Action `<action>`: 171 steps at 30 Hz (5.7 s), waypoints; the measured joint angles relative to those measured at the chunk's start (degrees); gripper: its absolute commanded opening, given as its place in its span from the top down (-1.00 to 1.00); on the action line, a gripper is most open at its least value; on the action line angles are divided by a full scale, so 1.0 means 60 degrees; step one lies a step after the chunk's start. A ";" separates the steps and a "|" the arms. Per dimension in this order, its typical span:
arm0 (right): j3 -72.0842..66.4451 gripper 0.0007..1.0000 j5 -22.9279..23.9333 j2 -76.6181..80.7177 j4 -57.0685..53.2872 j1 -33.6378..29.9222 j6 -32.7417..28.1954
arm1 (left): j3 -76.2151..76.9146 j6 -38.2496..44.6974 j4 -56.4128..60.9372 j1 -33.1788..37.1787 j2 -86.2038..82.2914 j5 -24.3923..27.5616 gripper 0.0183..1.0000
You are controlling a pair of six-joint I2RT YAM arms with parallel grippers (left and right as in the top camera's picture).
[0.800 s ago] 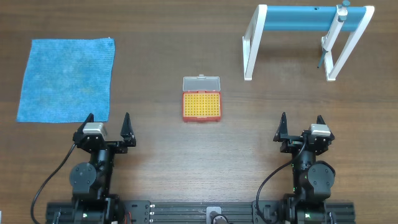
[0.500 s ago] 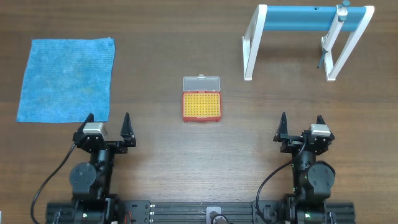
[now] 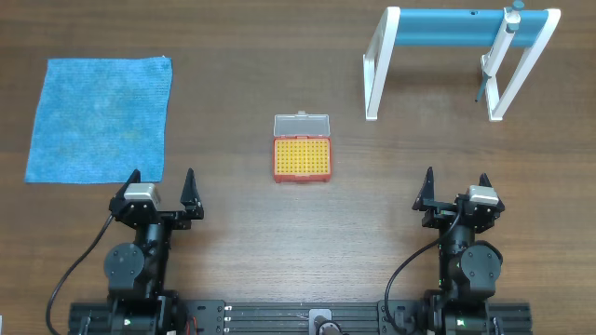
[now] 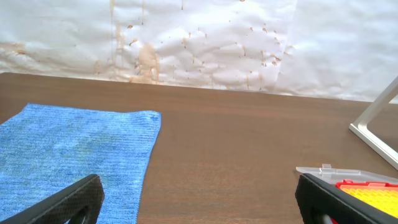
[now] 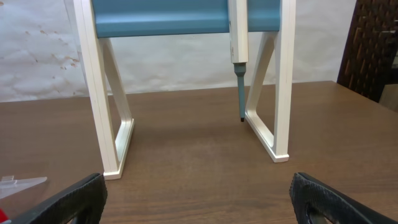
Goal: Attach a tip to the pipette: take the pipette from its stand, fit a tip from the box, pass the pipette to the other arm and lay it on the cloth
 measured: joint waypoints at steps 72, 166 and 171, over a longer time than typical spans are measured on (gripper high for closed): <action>0.8397 -0.92 0.0517 0.8062 -0.3923 -0.0681 -0.2594 | 0.0000 0.0004 0.0000 0.0000 0.0000 -0.0036 -1.00; 0.9898 0.85 -0.4605 1.5850 0.2535 -0.3100 -0.1617 | 0.0000 0.0004 0.0000 0.0000 0.0000 -0.0036 -1.00; 0.9981 0.85 -0.4612 1.5835 0.2284 -0.3100 -0.1614 | 0.0000 0.0004 0.0000 0.0000 0.0000 -0.0036 -1.00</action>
